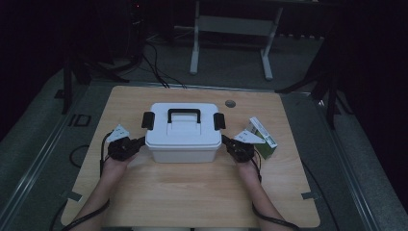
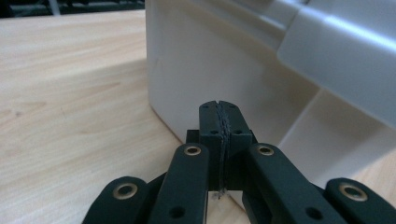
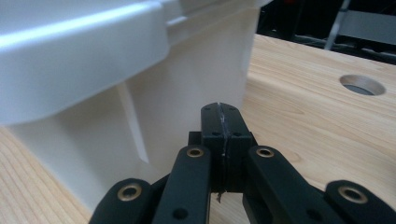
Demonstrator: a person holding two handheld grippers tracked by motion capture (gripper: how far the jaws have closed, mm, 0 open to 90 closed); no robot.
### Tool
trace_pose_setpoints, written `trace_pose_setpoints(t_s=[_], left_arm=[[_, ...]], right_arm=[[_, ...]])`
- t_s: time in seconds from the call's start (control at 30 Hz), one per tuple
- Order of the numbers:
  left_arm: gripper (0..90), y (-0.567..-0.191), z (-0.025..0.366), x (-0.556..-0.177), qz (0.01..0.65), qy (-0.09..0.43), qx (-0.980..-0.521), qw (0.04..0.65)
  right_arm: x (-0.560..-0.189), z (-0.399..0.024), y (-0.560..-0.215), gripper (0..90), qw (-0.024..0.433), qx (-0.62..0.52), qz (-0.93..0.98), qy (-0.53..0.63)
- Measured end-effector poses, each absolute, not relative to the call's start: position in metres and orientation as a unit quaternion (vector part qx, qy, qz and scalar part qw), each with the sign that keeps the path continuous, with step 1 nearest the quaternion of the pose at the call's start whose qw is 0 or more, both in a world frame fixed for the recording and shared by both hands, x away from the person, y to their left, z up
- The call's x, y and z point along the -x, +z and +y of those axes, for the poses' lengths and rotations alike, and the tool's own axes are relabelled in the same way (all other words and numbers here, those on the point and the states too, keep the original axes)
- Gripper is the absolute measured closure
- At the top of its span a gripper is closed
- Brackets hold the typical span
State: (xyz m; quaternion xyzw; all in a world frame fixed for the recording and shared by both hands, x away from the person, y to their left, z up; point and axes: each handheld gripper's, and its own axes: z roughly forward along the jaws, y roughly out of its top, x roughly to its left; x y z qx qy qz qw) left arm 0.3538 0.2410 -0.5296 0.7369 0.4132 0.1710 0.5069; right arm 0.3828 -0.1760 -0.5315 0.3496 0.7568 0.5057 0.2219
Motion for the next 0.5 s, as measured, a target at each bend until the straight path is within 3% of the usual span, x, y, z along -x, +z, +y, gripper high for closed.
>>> trace_pose_setpoints(t_s=[0.5], left_arm=[[90.0, -0.5304, 0.2386, -0.3551, 0.404, 0.171, -0.730, 0.524]], right_arm=[[-0.3861, -0.1674, -0.5286, 90.0, 0.201, -0.341, 0.762, 0.512]])
